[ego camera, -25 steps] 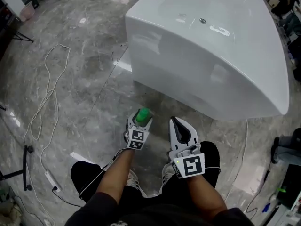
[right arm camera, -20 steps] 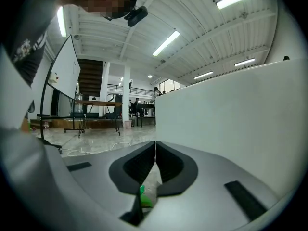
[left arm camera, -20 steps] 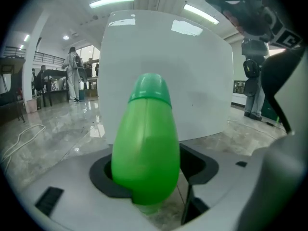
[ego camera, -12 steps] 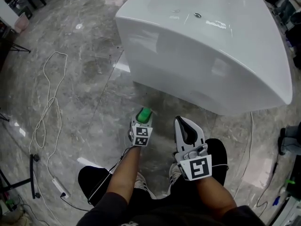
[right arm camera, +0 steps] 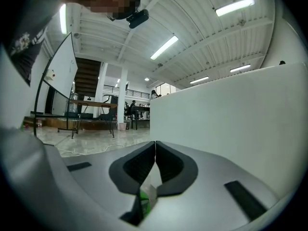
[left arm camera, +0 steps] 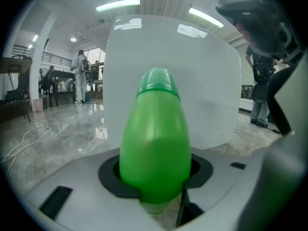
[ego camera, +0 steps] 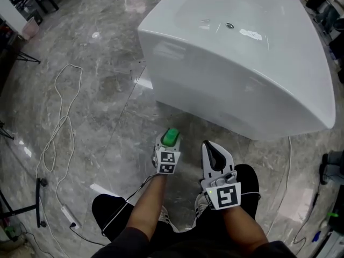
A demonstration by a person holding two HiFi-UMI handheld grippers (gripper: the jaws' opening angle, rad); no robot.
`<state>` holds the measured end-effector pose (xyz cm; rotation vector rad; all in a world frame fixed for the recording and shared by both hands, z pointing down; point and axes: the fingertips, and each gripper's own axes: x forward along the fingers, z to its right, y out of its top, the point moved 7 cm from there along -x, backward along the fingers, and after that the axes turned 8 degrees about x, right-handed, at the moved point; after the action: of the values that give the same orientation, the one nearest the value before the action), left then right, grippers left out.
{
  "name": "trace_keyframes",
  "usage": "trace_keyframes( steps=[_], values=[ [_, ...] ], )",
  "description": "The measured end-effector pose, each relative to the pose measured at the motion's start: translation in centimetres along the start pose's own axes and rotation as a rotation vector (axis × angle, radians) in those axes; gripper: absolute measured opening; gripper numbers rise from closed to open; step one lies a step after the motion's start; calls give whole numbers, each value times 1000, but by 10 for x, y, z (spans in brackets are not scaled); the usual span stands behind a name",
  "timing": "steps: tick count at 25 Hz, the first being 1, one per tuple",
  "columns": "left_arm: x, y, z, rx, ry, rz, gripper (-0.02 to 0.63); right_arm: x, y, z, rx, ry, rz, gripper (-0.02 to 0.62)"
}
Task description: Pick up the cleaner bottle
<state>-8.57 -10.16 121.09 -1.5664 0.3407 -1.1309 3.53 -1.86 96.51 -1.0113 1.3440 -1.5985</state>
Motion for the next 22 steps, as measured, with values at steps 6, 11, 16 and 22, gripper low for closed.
trace_keyframes(
  steps=[6,11,16,22],
  values=[
    [-25,61,-8,12,43,101,190,-1,12,2,38,-103,37,17],
    [-74,143,-23,-1,67,174,190,3,69,0,-11,-153,41,17],
    [-147,264,-40,0,75,230,190,-3,165,-2,1,-157,3,17],
    [-236,418,-45,-33,56,252,190,-17,304,-12,-16,-75,-68,17]
  ],
)
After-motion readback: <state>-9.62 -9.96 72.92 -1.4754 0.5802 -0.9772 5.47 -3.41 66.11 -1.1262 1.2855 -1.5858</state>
